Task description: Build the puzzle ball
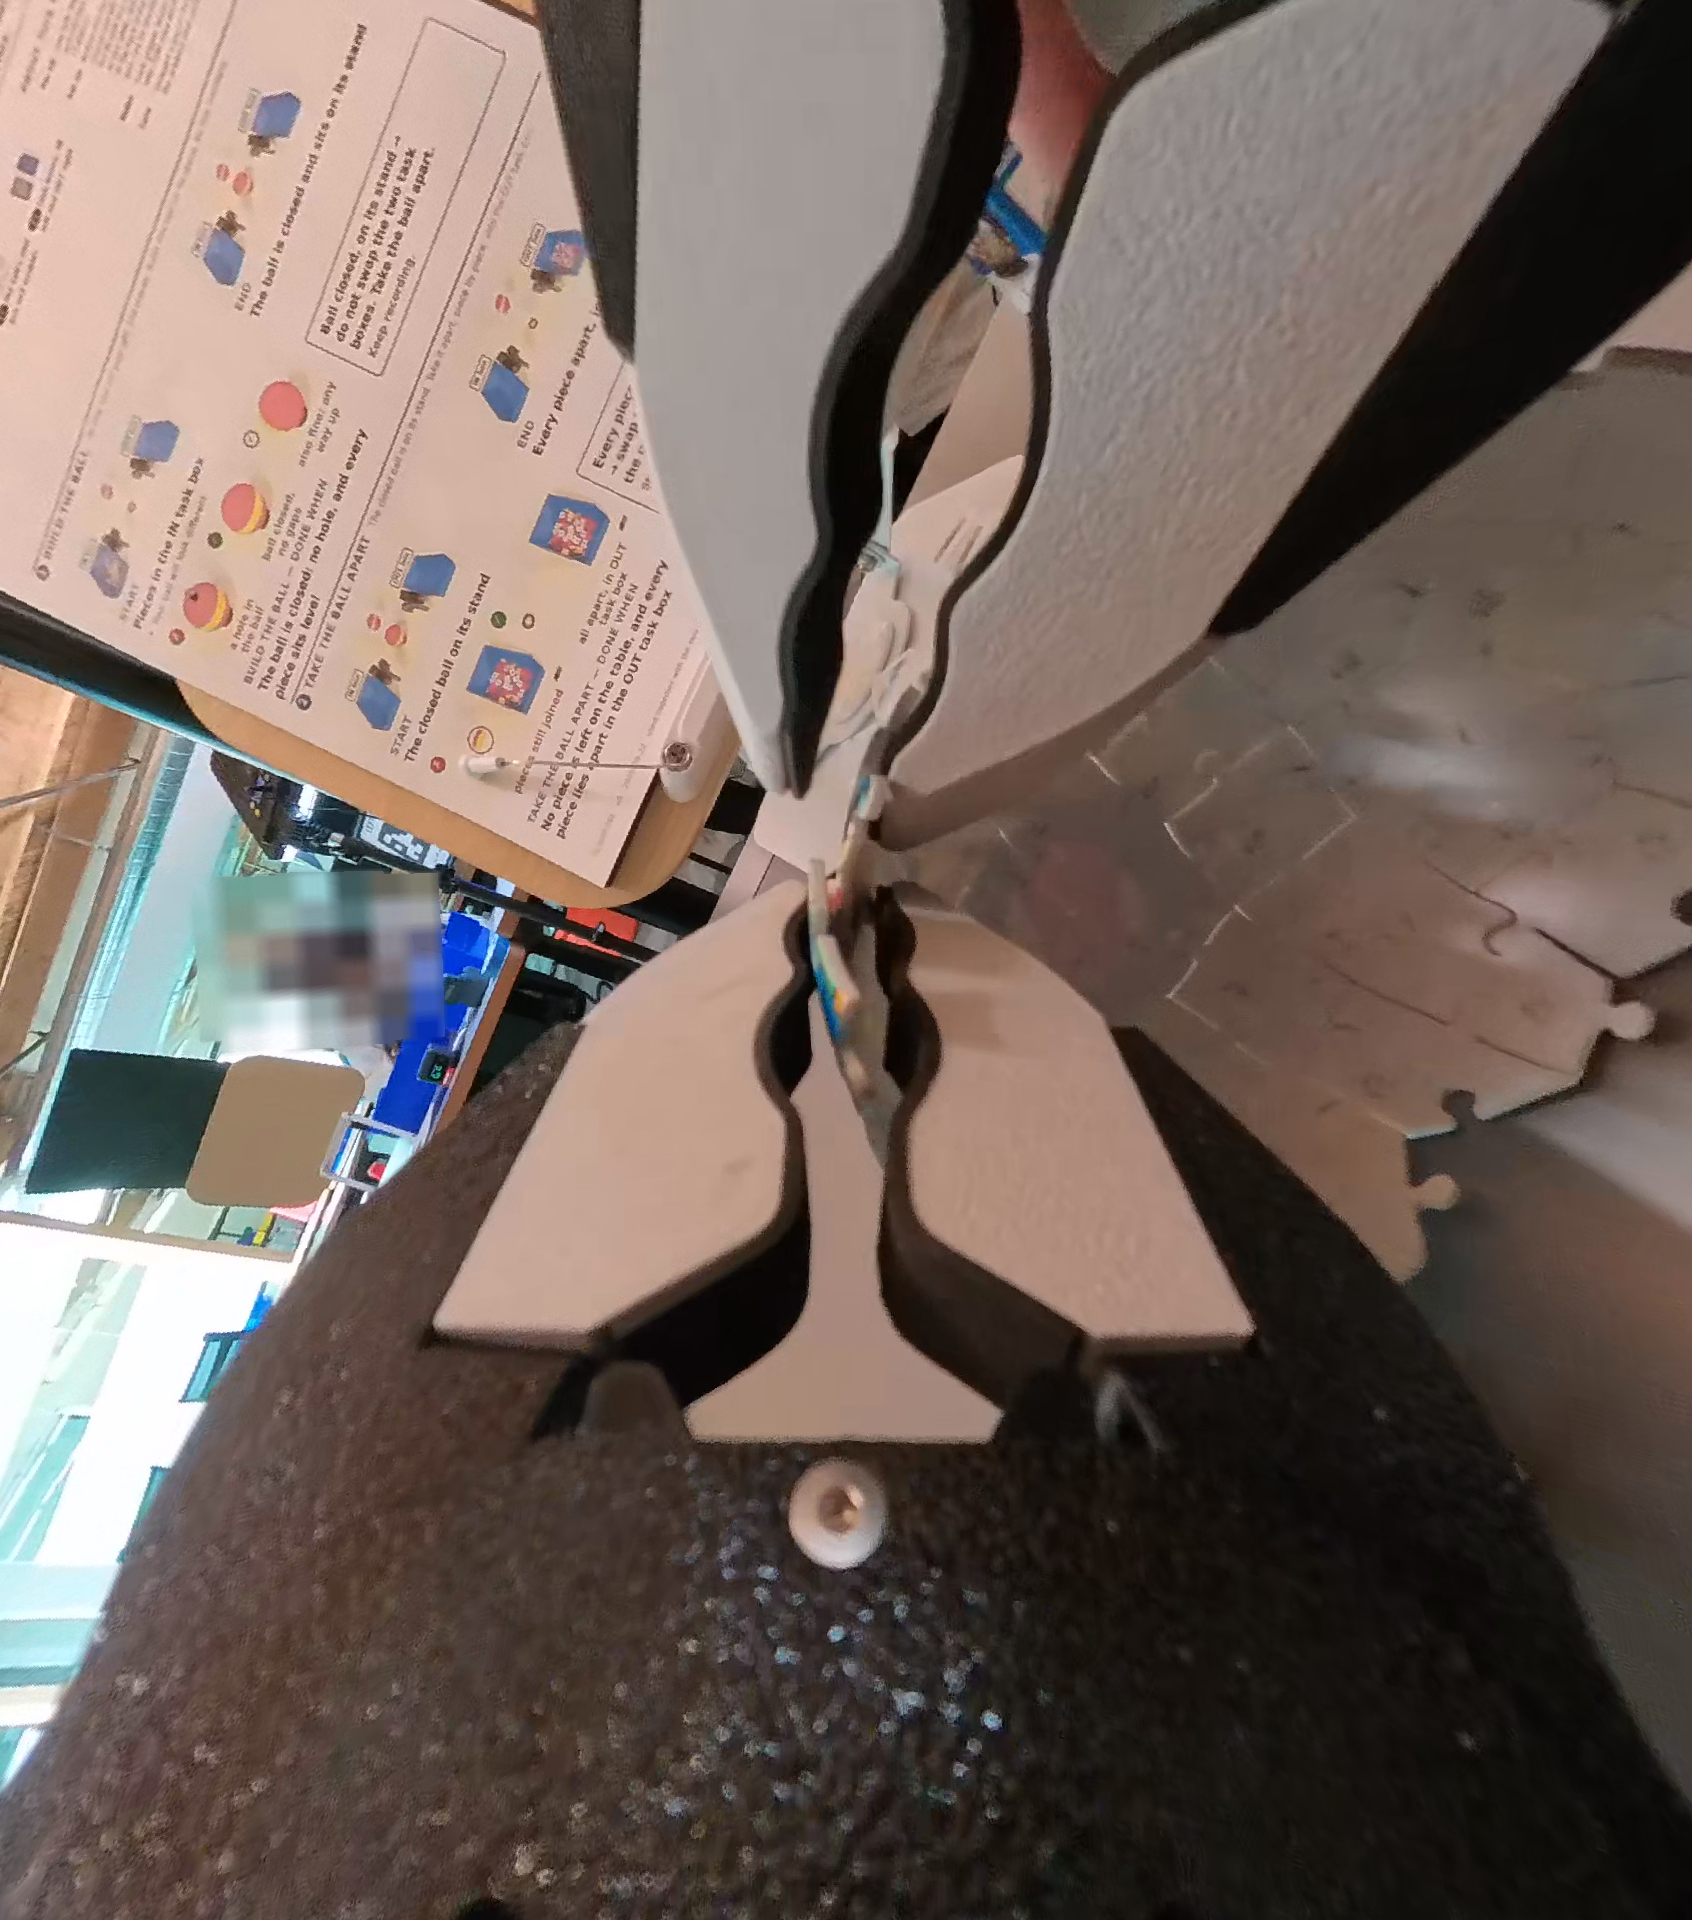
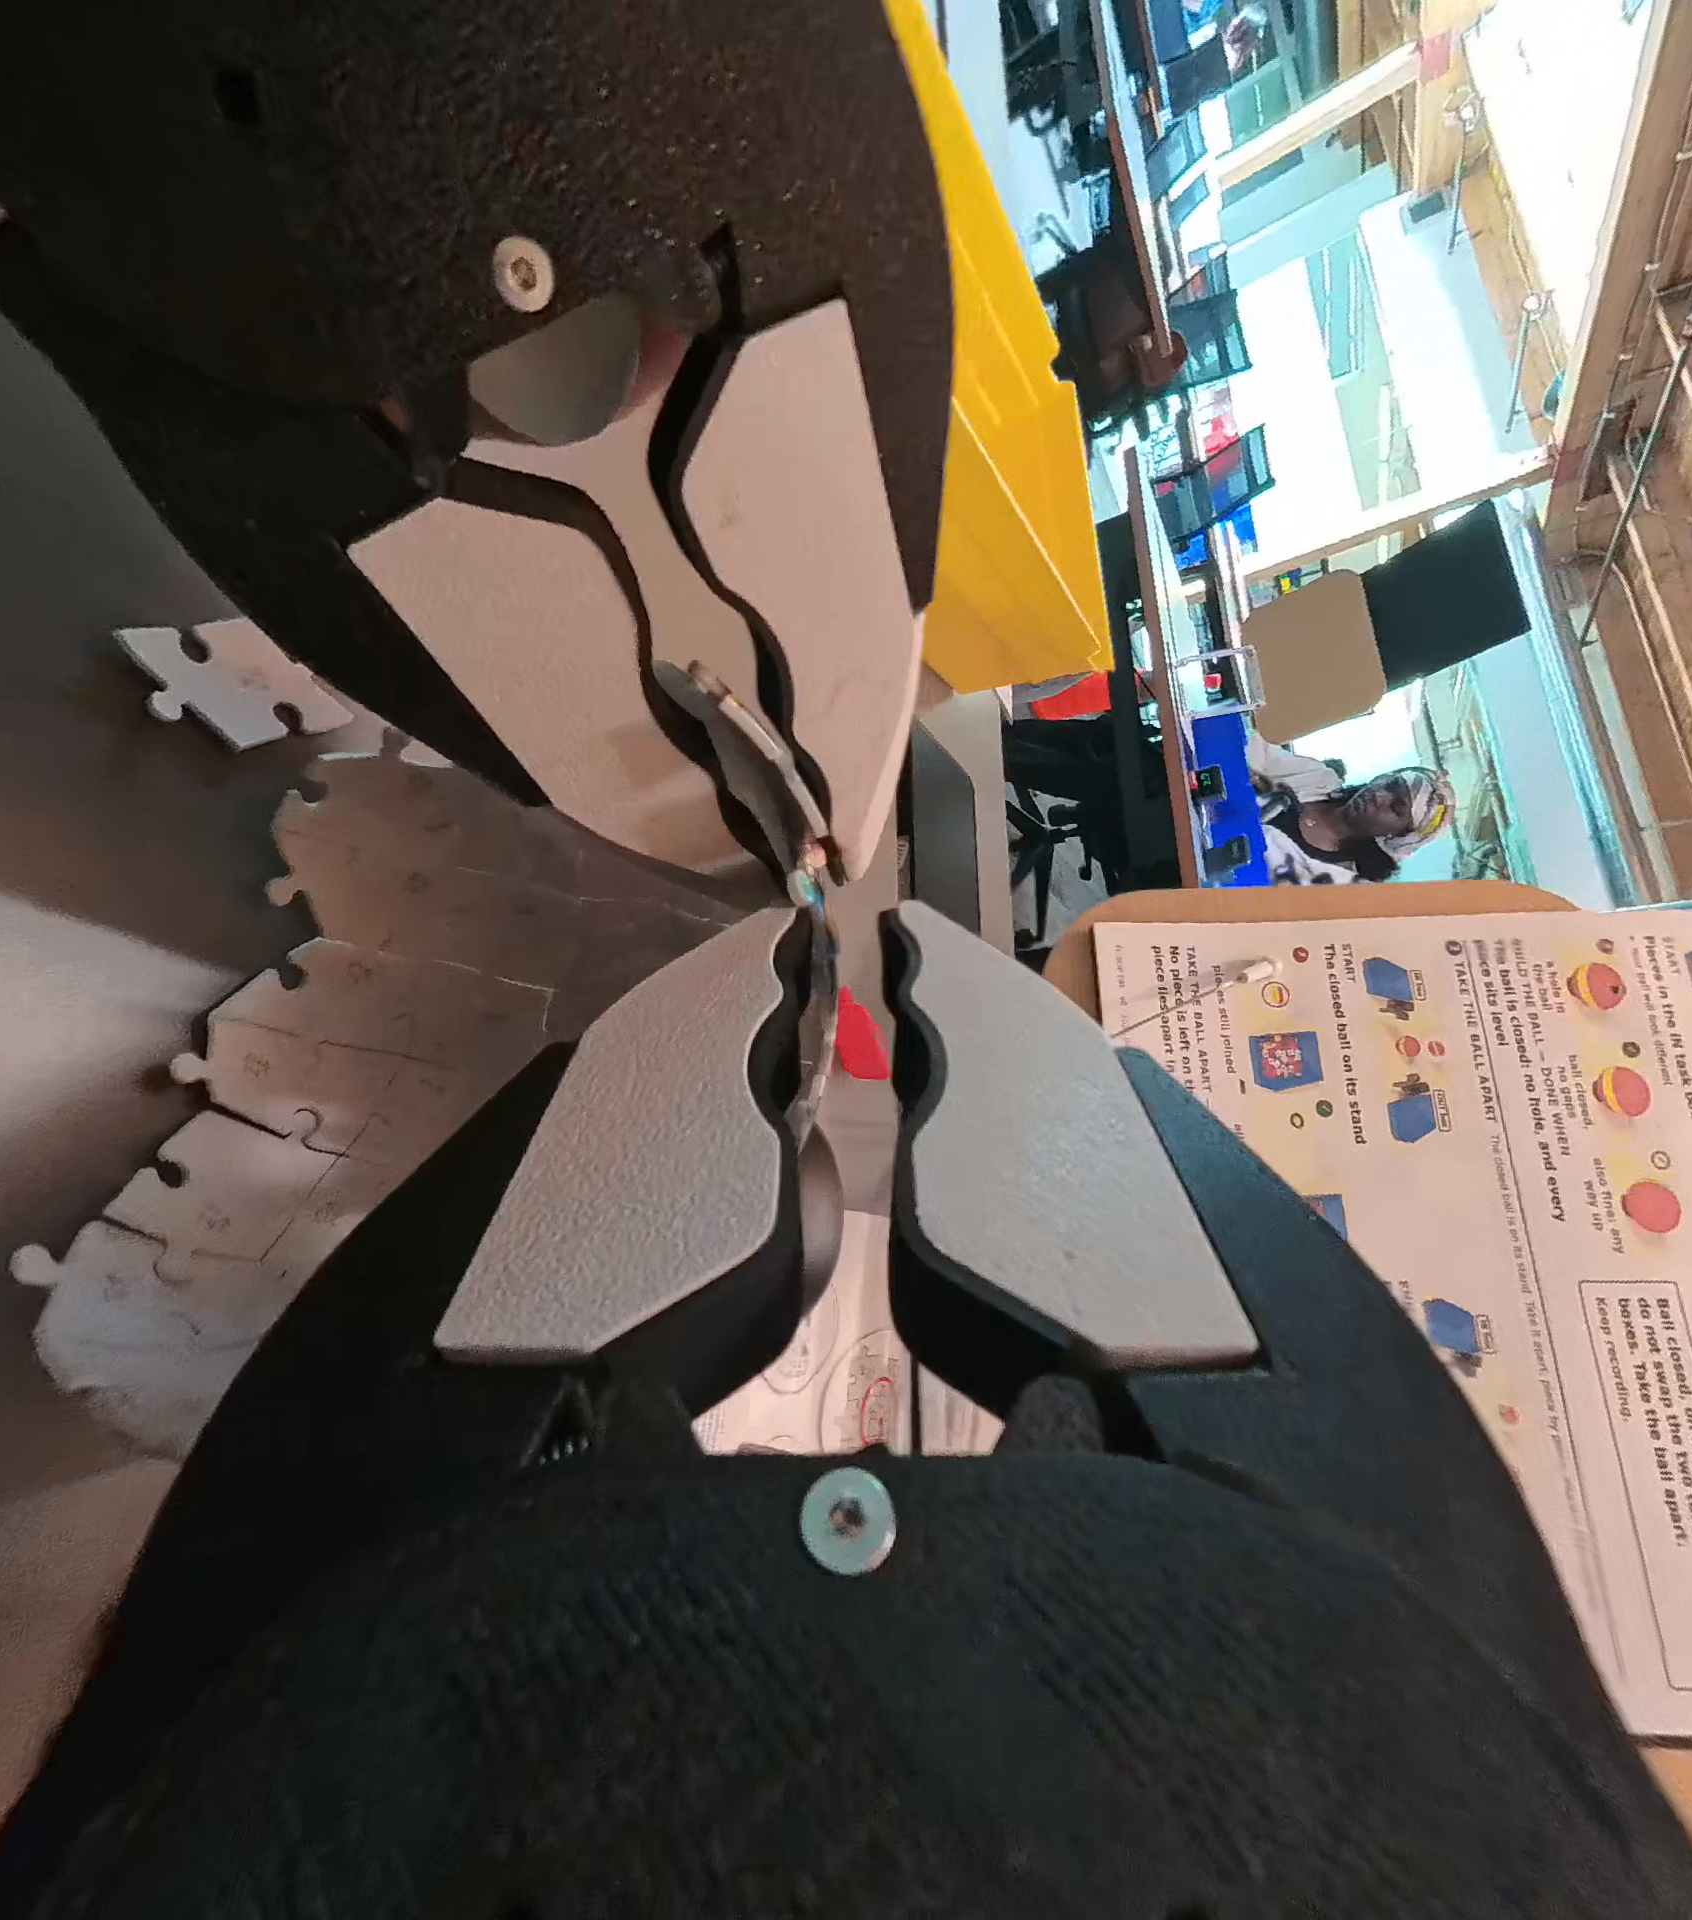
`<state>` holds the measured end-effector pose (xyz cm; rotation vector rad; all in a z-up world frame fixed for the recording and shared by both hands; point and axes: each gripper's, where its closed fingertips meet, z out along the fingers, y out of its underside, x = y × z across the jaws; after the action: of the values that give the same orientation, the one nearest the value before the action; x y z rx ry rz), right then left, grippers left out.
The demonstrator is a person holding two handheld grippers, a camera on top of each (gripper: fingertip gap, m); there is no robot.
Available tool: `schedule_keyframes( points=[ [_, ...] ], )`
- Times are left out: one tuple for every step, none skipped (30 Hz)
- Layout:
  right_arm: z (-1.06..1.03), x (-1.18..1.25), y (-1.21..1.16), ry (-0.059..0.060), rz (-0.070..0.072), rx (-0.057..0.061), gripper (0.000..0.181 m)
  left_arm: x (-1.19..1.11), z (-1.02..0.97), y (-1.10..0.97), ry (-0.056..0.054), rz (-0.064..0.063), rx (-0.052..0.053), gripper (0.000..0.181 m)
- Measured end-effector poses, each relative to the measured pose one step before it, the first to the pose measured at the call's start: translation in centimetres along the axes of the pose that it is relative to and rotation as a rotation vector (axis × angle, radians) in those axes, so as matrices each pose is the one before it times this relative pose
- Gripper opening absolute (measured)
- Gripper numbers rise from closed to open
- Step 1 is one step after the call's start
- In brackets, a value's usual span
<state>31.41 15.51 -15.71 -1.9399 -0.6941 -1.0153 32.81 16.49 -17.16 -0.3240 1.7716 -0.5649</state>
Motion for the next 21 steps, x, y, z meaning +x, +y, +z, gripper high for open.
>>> schedule_keyframes(
  points=[
    [-0.130, 0.041, 0.028, -0.0081, 0.0206, 0.0064, 0.015, 0.042, 0.031, -0.019, 0.0016, -0.0089, 0.0033, 0.008],
    [-0.122, 0.026, 0.096, -0.0097, 0.0189, 0.0026, 0.017, 0.025, 0.040, -0.018, 0.0033, -0.0118, 0.0026, 0.008],
    [-0.172, 0.080, 0.139, -0.0056, 0.0101, 0.0010, 0.019, -0.034, 0.035, 0.012, 0.0007, -0.0094, 0.0009, 0.008],
    [-0.220, 0.096, 0.172, -0.0062, 0.0081, 0.0004, 0.022, -0.042, 0.052, 0.048, 0.0008, -0.0063, -0.0032, 0.009],
    [-0.238, 0.030, 0.215, -0.0130, 0.0186, -0.0018, 0.022, 0.000, 0.074, 0.093, 0.0039, -0.0052, -0.0063, 0.009],
    [-0.226, 0.019, 0.247, -0.0170, 0.0299, -0.0045, 0.023, 0.028, 0.078, 0.057, 0.0069, -0.0042, -0.0041, 0.008],
    [-0.227, -0.003, 0.187, -0.0163, 0.0275, -0.0010, 0.026, -0.010, 0.075, 0.046, 0.0062, -0.0034, -0.0036, 0.008],
    [-0.213, -0.092, 0.101, -0.0202, 0.0261, 0.0046, 0.028, -0.129, 0.115, 0.090, 0.0004, -0.0048, -0.0074, 0.009],
    [-0.220, -0.092, 0.052, -0.0194, 0.0275, 0.0071, 0.028, -0.131, 0.149, 0.113, 0.0033, -0.0073, -0.0103, 0.009],
    [-0.244, 0.010, 0.069, -0.0150, 0.0327, 0.0069, 0.032, -0.076, 0.166, 0.154, 0.0112, -0.0100, -0.0135, 0.009],
    [-0.223, 0.017, 0.078, -0.0171, 0.0433, 0.0077, 0.035, -0.070, 0.193, 0.177, 0.0141, -0.0115, -0.0161, 0.007],
    [-0.167, -0.080, 0.105, -0.0242, 0.0514, 0.0089, 0.035, -0.031, 0.186, 0.099, 0.0167, -0.0102, -0.0113, 0.004],
    [-0.054, 0.025, 0.119, -0.0139, 0.0411, 0.0111, 0.036, -0.045, 0.172, -0.049, 0.0145, -0.0095, 0.0011, 0.003],
    [0.061, 0.337, 0.201, 0.0132, 0.0288, 0.0133, 0.036, -0.032, 0.194, -0.087, 0.0126, -0.0100, 0.0057, 0.003],
    [0.130, 0.344, 0.442, 0.0135, 0.0288, 0.0033, 0.035, 0.010, 0.266, 0.021, 0.0113, -0.0130, -0.0011, 0.003],
    [0.090, 0.150, 0.681, -0.0028, 0.0312, -0.0157, 0.032, 0.018, 0.305, 0.137, 0.0095, -0.0143, -0.0088, 0.003],
    [-0.038, 0.262, 0.576, 0.0053, 0.0198, -0.0174, 0.031, 0.042, 0.278, 0.108, 0.0093, -0.0121, -0.0089, 0.005],
    [-0.091, 0.488, 0.421, 0.0217, 0.0114, -0.0098, 0.032, 0.066, 0.218, 0.050, 0.0090, -0.0075, -0.0057, 0.005],
    [-0.028, 0.419, 0.376, 0.0174, 0.0204, -0.0064, 0.032, 0.014, 0.191, -0.060, 0.0045, -0.0024, -0.0009, 0.005],
    [0.071, 0.218, 0.420, 0.0031, 0.0281, -0.0098, 0.032, 0.003, 0.188, -0.087, 0.0026, -0.0006, -0.0012, 0.005],
    [0.099, 0.068, 0.432, -0.0035, 0.0203, -0.0115, 0.032, 0.019, 0.207, -0.085, 0.0045, -0.0044, -0.0037, 0.007]
  ],
)
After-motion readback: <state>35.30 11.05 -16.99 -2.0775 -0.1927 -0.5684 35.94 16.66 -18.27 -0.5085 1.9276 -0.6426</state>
